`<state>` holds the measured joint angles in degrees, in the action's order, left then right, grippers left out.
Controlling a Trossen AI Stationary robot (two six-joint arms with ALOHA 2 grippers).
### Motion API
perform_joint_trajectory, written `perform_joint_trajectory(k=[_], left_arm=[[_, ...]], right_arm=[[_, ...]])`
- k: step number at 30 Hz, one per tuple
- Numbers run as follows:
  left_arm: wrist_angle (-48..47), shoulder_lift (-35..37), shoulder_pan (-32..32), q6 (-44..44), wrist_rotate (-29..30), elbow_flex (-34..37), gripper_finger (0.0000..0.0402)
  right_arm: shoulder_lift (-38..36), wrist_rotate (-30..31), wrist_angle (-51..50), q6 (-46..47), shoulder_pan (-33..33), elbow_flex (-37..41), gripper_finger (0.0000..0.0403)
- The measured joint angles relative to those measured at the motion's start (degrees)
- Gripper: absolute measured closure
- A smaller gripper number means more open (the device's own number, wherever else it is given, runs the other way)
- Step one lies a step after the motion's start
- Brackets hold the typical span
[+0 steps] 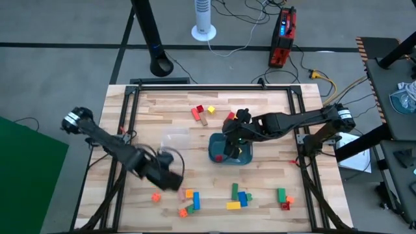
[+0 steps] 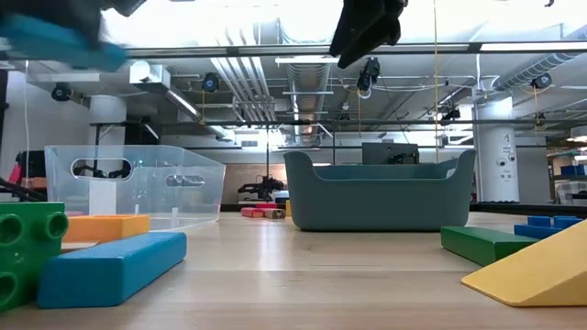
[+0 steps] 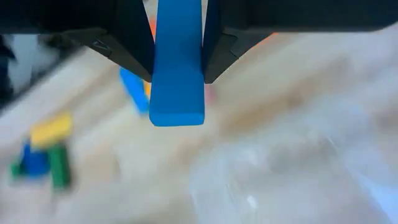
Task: Sort blocks by size
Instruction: Put the left blue rectangular block into the transparent bin, then put the yellow square block into the blue bin
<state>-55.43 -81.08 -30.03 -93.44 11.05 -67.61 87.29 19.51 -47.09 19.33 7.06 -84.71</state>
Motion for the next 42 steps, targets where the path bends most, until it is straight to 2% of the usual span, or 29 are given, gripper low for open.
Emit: perform_joint_trajectory(k=[4, 10, 14, 19, 25, 33, 37, 42], left_arm=[[-6.0, 3.7, 7.7, 4.8, 1.8, 1.0, 0.0303], [-7.3, 5.1, 20.6, 16.6, 1.4, 2.4, 0.0294], [-8.3, 4.9, 24.8, 21.7, -0.8, 2.4, 0.027], [-8.7, 5.0, 25.2, 23.5, -0.6, 2.4, 0.0249], [-8.4, 6.1, 24.6, 23.5, 0.2, 1.2, 0.0247], [-8.4, 9.8, 20.9, 28.6, 10.4, -8.3, 0.0249], [-8.6, 11.4, 20.7, 33.6, 14.1, -13.0, 0.0249], [-9.7, 12.7, 20.7, 39.7, 17.2, -17.2, 0.0249]], right_arm=[[0.0, 0.0, 0.8, 0.1, -0.4, 0.0, 0.0187], [0.0, 0.0, 0.9, 0.2, -0.7, 0.0, 0.0188], [0.0, 0.0, 0.7, 0.7, -0.7, 0.0, 0.0186], [0.0, 0.0, 0.4, 1.5, -0.7, 0.0, 0.0188], [0.0, -0.7, 0.5, 6.7, -2.4, 0.0, 0.0189], [2.0, -11.6, 1.6, 15.3, -12.1, -1.2, 0.0215], [5.2, -16.3, 1.8, 15.2, -16.9, -4.2, 0.0227], [11.1, -18.3, -0.3, 12.7, -21.3, -11.0, 0.0222]])
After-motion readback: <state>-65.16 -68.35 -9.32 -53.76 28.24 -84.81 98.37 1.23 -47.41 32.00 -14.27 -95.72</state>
